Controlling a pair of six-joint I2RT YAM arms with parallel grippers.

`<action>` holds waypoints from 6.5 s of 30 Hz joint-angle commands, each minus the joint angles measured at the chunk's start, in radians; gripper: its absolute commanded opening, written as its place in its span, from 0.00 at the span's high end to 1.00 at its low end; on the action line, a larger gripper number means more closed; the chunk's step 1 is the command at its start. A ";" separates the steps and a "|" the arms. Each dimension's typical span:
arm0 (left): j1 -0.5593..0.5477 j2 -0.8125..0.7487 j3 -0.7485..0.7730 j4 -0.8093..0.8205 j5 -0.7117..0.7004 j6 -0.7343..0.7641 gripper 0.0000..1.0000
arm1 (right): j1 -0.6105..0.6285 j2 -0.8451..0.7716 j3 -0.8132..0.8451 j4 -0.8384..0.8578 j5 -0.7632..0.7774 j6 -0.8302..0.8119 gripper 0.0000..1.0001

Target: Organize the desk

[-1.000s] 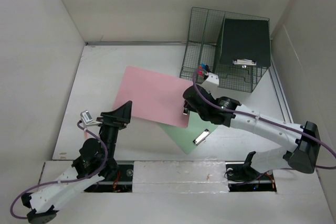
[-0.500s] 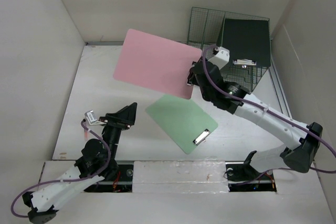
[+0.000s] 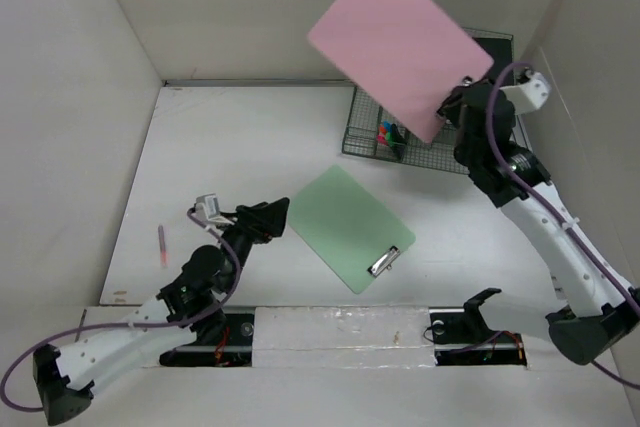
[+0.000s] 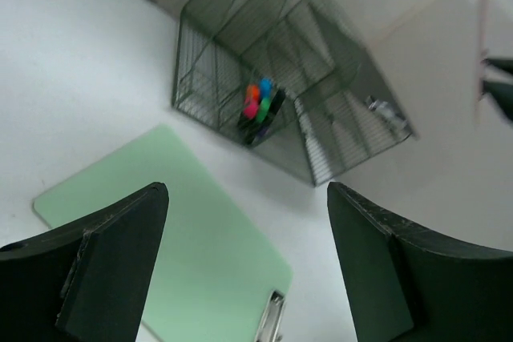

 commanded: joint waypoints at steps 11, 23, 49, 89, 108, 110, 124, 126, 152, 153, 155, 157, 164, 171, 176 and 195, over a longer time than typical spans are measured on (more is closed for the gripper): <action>-0.004 0.127 0.041 0.102 0.223 -0.039 0.25 | -0.327 -0.055 -0.018 -0.221 0.005 0.269 1.00; -0.004 0.020 -0.001 0.122 0.280 -0.092 0.25 | -0.412 0.113 0.267 -0.670 0.043 0.546 1.00; -0.004 -0.009 -0.025 0.137 0.326 -0.117 0.26 | -0.415 0.403 0.487 -0.952 -0.095 0.898 1.00; -0.004 0.049 -0.022 0.160 0.366 -0.088 0.26 | -0.550 -0.458 -0.635 0.626 -0.714 0.105 0.13; -0.004 0.188 0.030 0.144 0.322 0.003 0.26 | -0.885 -0.160 -0.555 0.511 -0.762 0.062 0.23; -0.004 0.208 0.027 0.159 0.314 0.010 0.26 | -0.899 -0.144 -0.581 0.608 -0.806 0.071 0.29; -0.004 0.319 0.044 0.206 0.329 0.026 0.27 | -1.007 0.005 -0.592 0.810 -1.053 0.142 0.46; -0.004 0.320 0.041 0.208 0.326 0.024 0.28 | -1.019 0.002 -0.598 0.818 -1.060 0.148 0.48; -0.004 0.368 0.036 0.233 0.337 0.017 0.28 | -1.030 -0.148 -0.677 0.802 -1.006 0.171 1.00; -0.004 0.371 0.038 0.233 0.339 0.017 0.28 | -1.030 -0.162 -0.682 0.798 -0.973 0.171 1.00; -0.004 0.373 0.038 0.233 0.340 0.018 0.28 | -1.030 -0.206 -0.697 0.793 -0.940 0.168 1.00; -0.004 0.377 0.039 0.234 0.339 0.017 0.28 | -1.030 -0.223 -0.702 0.787 -0.903 0.162 1.00; -0.004 0.396 0.041 0.242 0.342 0.017 0.28 | -0.970 -0.168 -0.685 0.773 -0.922 0.151 1.00; -0.004 0.389 0.038 0.240 0.340 0.017 0.28 | -0.828 -0.139 -0.687 0.766 -0.828 0.140 1.00; -0.004 0.383 0.039 0.237 0.339 0.017 0.28 | -0.741 -0.136 -0.665 0.746 -0.727 0.132 0.90; -0.004 0.362 0.047 0.182 0.270 0.013 0.28 | -0.628 -0.398 -0.591 0.229 -0.518 0.022 0.25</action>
